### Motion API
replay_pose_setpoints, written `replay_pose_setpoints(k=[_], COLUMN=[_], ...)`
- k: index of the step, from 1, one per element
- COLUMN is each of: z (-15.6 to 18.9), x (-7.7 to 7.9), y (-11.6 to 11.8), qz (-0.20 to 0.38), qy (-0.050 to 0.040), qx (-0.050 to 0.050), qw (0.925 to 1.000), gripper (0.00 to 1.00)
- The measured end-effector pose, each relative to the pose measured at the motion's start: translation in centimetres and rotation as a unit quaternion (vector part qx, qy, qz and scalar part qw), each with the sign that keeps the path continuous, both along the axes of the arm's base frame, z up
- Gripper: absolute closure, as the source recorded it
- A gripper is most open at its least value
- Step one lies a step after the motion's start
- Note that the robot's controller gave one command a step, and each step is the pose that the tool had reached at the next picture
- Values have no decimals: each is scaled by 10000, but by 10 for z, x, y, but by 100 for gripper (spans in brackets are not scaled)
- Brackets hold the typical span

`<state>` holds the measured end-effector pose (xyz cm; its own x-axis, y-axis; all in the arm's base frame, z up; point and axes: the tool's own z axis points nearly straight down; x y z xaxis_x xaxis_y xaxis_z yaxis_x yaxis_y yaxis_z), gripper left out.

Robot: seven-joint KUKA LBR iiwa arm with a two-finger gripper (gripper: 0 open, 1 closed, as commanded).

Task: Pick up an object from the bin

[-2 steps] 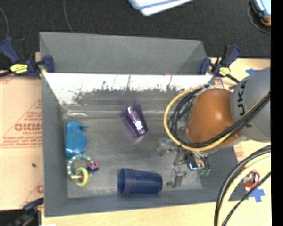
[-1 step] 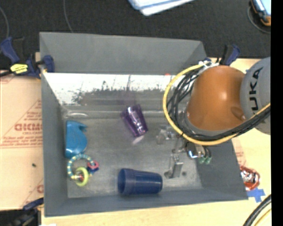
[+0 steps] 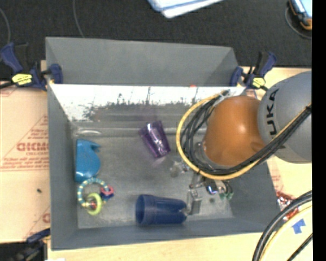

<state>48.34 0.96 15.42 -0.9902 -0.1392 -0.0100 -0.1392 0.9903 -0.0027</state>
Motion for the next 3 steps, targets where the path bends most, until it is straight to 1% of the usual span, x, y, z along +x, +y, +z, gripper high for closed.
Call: replay_pose_setpoints(k=[1,2,3], z=[-66,-83,-83], x=[-8,0,-1], y=[17,39,39], qz=[711,1068,1069], qy=[11,-32,-33], qx=[0,-13,-13], qw=[9975,9943,9943], gripper=[0,100,100])
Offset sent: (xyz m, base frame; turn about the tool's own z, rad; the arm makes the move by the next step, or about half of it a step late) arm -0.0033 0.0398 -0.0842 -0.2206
